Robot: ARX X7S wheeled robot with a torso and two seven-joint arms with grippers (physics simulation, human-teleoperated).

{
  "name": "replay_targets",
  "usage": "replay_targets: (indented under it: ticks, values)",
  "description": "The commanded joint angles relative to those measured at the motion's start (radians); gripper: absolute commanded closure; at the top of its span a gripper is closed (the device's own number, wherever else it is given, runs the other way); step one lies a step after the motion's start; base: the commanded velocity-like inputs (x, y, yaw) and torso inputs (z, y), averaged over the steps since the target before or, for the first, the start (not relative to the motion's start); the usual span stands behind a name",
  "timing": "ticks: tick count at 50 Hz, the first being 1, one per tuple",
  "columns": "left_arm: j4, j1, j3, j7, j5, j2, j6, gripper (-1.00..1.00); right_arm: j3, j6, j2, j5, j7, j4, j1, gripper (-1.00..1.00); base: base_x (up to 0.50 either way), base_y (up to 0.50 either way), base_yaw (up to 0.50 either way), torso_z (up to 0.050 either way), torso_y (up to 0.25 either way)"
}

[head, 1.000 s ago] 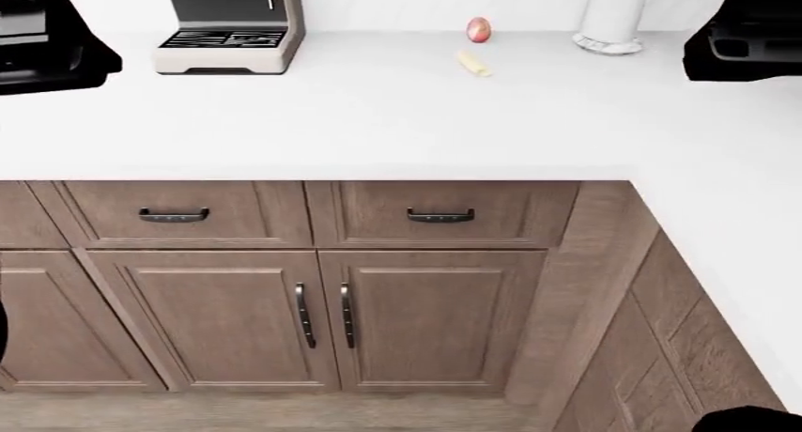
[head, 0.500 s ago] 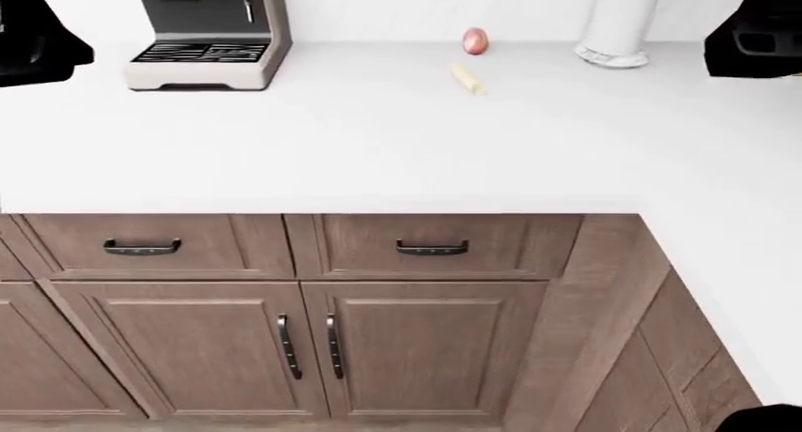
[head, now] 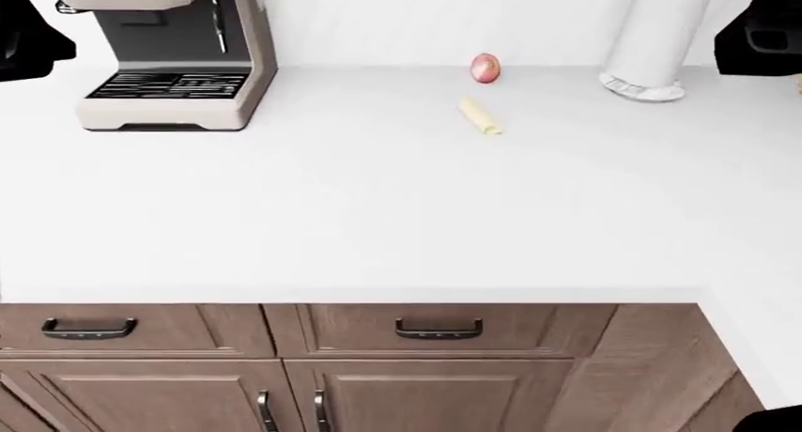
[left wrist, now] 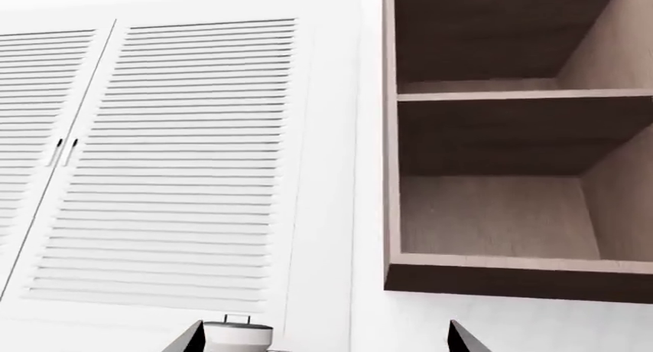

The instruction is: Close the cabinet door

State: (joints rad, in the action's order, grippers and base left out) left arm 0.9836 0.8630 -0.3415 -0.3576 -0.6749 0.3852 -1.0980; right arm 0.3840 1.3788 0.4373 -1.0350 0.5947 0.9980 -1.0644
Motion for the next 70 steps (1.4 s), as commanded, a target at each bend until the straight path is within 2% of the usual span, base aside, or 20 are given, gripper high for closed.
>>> replay_targets:
  ticks: [1,30,34,43,45,49,52,70]
  values:
    - [0.002,-0.001,-0.003,-0.012,-0.019,0.009,0.003,-1.00,-0.009,-0.021,0.013,-0.012,0.015,-0.005,0.010,-1.00,0.50,0.00,0.00,0.000,0.000]
    - [-0.022,-0.010,0.011,-0.037,-0.032,0.027,0.035,-1.00,-0.069,-0.084,0.064,0.017,0.041,-0.025,0.029,-1.00,0.44,0.00,0.00,0.000,0.001]
    - [-0.019,-0.008,0.005,-0.041,-0.044,0.029,0.031,-1.00,-0.044,-0.040,0.064,-0.060,0.069,-0.041,-0.014,-1.00,0.00,0.00,0.00,0.000,0.000]
    - [-0.021,-0.005,-0.001,-0.049,-0.055,0.037,0.031,-1.00,0.007,0.139,0.062,-0.238,0.303,-0.118,-0.215,-1.00,0.00,0.00,0.00,0.000,0.000]
    - [-0.017,-0.003,-0.006,-0.053,-0.065,0.038,0.025,-1.00,0.021,0.095,0.073,-0.222,0.277,-0.112,-0.227,-1.00,0.00,0.00,0.00,0.000,0.000]
    - [-0.018,0.002,-0.006,-0.056,-0.072,0.042,0.024,-1.00,0.021,-0.017,0.112,-0.181,0.126,-0.118,-0.238,-1.00,0.00,0.00,0.00,0.000,0.000]
    - [-0.023,0.004,-0.001,-0.058,-0.070,0.043,0.028,-1.00,0.034,-0.040,0.140,-0.163,0.103,-0.129,-0.256,-1.00,0.00,0.00,0.00,0.000,0.000]
    - [-0.018,0.033,0.023,-0.091,-0.094,0.053,0.007,-1.00,0.182,-0.010,0.257,-0.149,0.186,-0.229,-0.253,-1.00,0.00,0.00,0.00,0.000,0.000]
